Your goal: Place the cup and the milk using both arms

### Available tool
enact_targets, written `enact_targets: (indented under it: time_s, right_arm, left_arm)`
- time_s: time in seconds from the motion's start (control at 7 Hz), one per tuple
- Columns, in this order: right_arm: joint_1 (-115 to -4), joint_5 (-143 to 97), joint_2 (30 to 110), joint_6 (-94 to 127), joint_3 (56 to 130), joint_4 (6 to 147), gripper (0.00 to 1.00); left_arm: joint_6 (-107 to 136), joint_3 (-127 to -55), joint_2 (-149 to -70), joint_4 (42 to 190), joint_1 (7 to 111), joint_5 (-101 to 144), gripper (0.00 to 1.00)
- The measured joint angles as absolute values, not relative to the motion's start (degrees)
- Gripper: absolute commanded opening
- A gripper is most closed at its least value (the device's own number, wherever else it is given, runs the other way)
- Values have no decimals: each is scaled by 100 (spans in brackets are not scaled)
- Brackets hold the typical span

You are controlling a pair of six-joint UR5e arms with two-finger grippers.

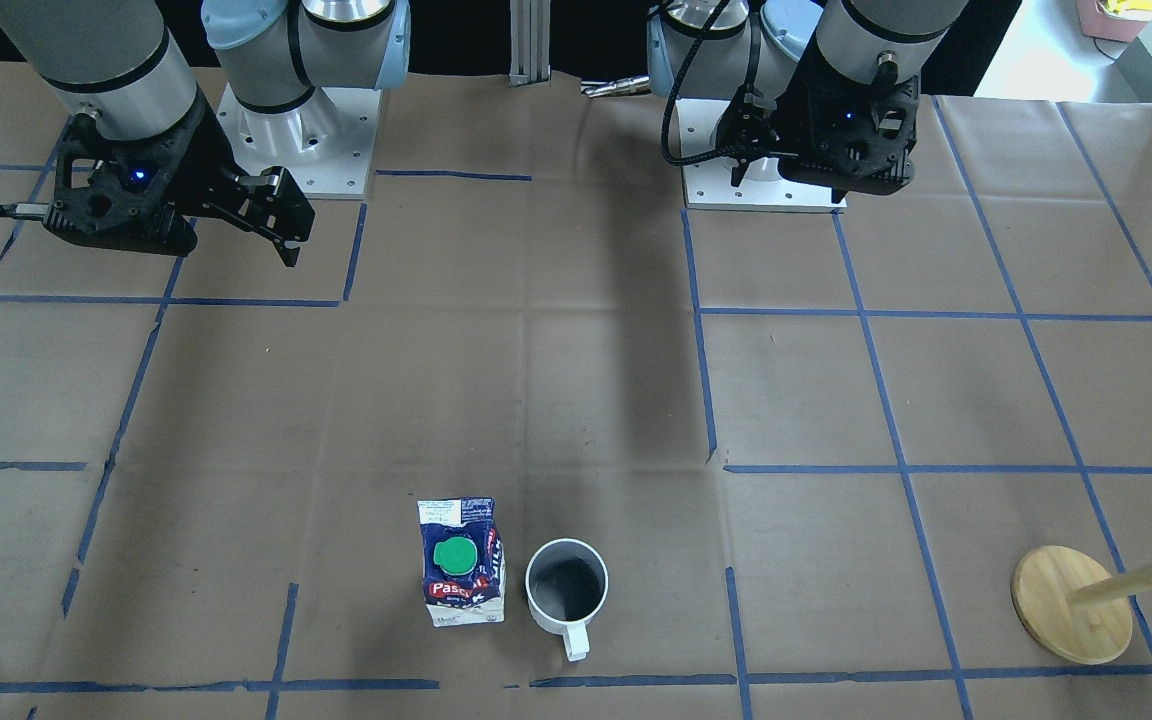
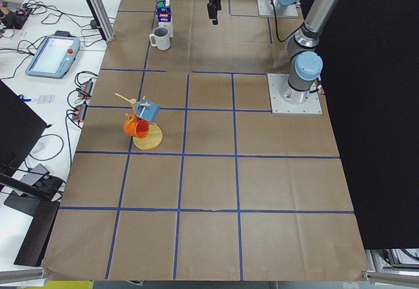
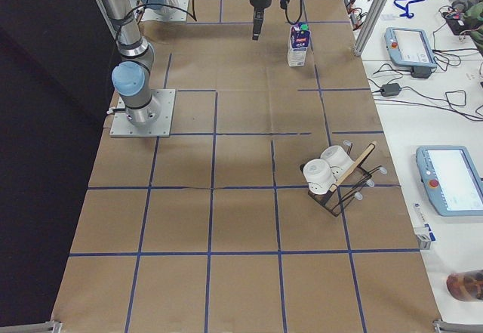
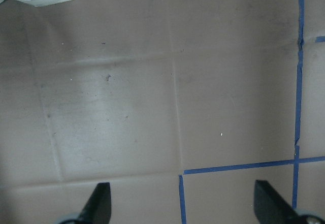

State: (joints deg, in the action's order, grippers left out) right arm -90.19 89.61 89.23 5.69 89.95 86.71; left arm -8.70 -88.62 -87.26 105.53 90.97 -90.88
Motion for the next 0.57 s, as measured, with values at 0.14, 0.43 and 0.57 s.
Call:
enact_targets:
  time_s: [0.14, 0.43, 0.57]
  right_arm:
    - [-9079, 8955, 8941, 584, 8991, 8686, 100]
    - [-9133, 8966, 8946, 553, 8978, 8707, 100]
    - [-9137, 8983, 8947, 535, 8977, 8709, 100]
  left_arm:
    - [-870, -8865, -8712, 10555, 9097, -9088, 100]
    - [-870, -8868, -8696, 10556, 9097, -9088, 100]
    - [-870, -8868, -8693, 10556, 9097, -9088, 100]
